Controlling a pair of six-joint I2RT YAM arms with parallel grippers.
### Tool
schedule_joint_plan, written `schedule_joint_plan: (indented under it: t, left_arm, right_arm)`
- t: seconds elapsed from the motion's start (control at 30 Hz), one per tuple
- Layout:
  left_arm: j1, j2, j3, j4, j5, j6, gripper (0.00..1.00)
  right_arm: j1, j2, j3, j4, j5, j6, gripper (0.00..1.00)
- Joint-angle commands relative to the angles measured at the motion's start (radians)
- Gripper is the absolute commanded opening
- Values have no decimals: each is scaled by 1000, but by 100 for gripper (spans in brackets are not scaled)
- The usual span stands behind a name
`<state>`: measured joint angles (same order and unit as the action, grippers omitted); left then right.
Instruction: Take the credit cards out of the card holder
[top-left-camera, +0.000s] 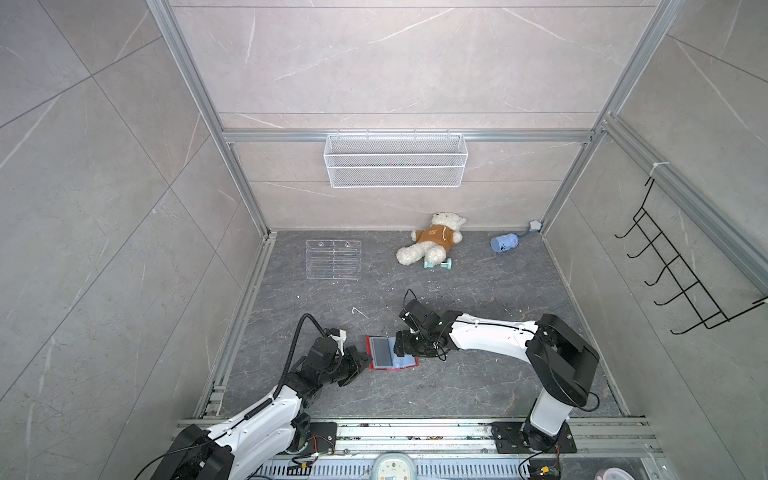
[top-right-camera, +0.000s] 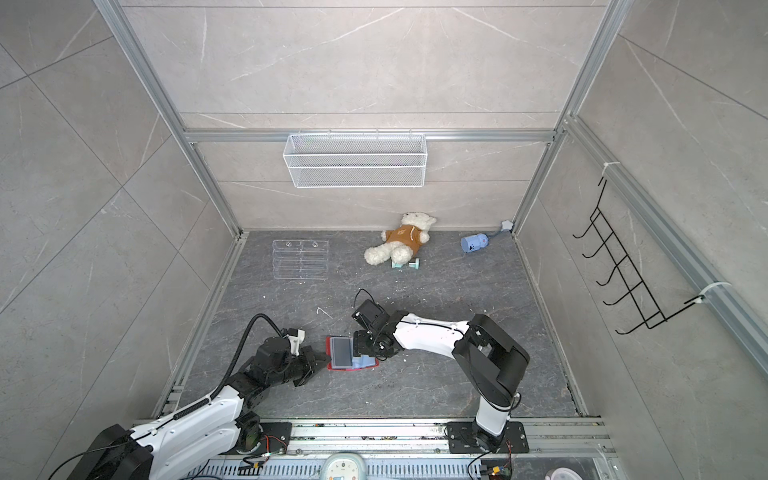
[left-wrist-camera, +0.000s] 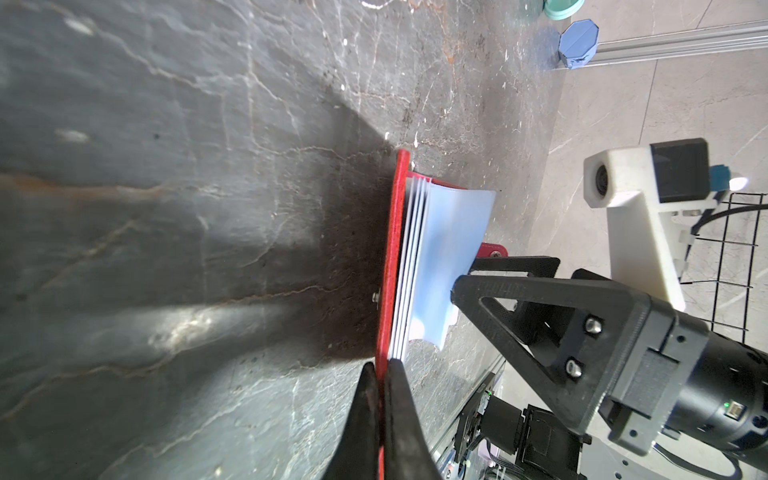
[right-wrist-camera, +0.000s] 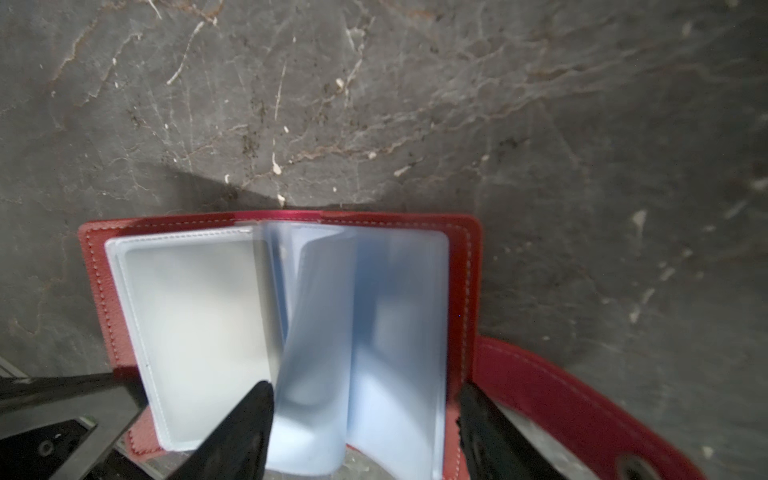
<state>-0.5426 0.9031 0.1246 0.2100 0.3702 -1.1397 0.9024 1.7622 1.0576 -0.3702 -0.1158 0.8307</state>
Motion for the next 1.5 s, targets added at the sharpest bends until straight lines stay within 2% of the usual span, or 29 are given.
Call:
schedule_joint_plan:
  t: [0.0, 0.73, 1.27, 1.47]
  left_arm:
    - [1, 9, -2, 14, 3, 34, 0]
    - [-8, 91, 33, 35, 23, 66, 0]
    - [-102, 277, 122, 108, 6, 88, 0]
    - [-132, 297, 130, 121, -28, 74, 0]
  right_arm:
    - [-6, -34, -22, -18, 14, 8, 72]
    - [-23, -94, -98, 25, -12, 21, 63]
    - [-35, -189, -177, 15, 16, 42, 62]
    - [-54, -232, -203, -15, 37, 47, 62]
